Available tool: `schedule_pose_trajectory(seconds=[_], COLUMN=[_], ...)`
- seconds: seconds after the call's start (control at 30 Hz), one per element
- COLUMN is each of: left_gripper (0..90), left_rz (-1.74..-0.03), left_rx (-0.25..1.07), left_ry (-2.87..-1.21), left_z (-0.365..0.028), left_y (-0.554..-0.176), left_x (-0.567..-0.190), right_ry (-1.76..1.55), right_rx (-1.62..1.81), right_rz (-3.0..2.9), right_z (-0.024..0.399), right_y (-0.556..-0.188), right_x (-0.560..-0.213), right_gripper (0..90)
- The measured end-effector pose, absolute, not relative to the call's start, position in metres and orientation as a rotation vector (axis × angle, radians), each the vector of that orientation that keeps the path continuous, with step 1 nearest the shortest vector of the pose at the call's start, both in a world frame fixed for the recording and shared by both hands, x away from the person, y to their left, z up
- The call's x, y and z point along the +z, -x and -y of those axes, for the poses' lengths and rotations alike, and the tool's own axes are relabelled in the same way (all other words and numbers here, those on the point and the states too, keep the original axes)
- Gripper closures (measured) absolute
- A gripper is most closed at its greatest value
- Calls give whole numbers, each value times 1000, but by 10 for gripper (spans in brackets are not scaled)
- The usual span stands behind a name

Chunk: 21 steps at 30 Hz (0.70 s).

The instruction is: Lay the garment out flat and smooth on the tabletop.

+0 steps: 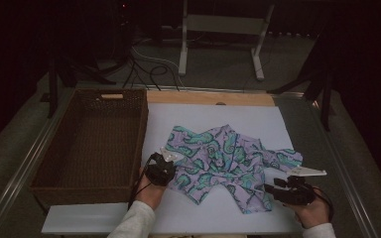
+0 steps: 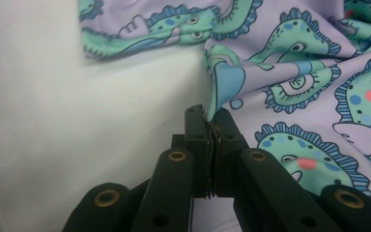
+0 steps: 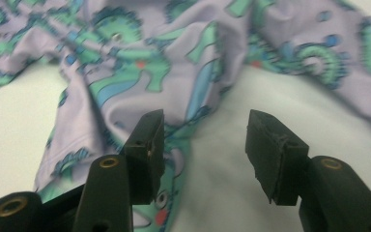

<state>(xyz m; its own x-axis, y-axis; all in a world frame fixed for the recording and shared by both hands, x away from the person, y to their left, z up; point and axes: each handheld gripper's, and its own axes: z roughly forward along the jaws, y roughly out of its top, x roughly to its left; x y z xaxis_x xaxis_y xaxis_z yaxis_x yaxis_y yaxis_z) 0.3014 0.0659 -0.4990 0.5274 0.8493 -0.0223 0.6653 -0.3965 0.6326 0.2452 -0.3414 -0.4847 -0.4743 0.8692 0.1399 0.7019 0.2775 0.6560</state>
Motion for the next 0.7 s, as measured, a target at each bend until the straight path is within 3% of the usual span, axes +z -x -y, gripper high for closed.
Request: schedule_pose_trajectory(seconds=[0.13,0.2,0.33,0.4,0.57,0.7], left_gripper=[853,711,566,530,477,431], left_rz=[-1222,-1173,-1084,-1040,-969,-955], left_rx=[408,363,336,309,261,264], left_ry=[-2191,-2173,-2172,-2184,-2225,-2216], left_z=[-65,-63,-51,-44,-32,-29], left_y=[-298,-295,-281,-273,-258,-253], left_x=[-497,-494,-487,-486,-489,-486], right_ry=[-1421,-1415,-1394,-1387,-1375,-1377], right_rx=[956,945,911,876,819,816], right_rz=[-2360,-2388,-2449,-2465,-2483,-2473], right_z=[331,327,320,317,316,320], right_y=[-243,-244,-245,-246,-245,-245], right_x=[-489,-492,-497,-500,-501,-499], right_gripper=[511,548,620,661,866,876])
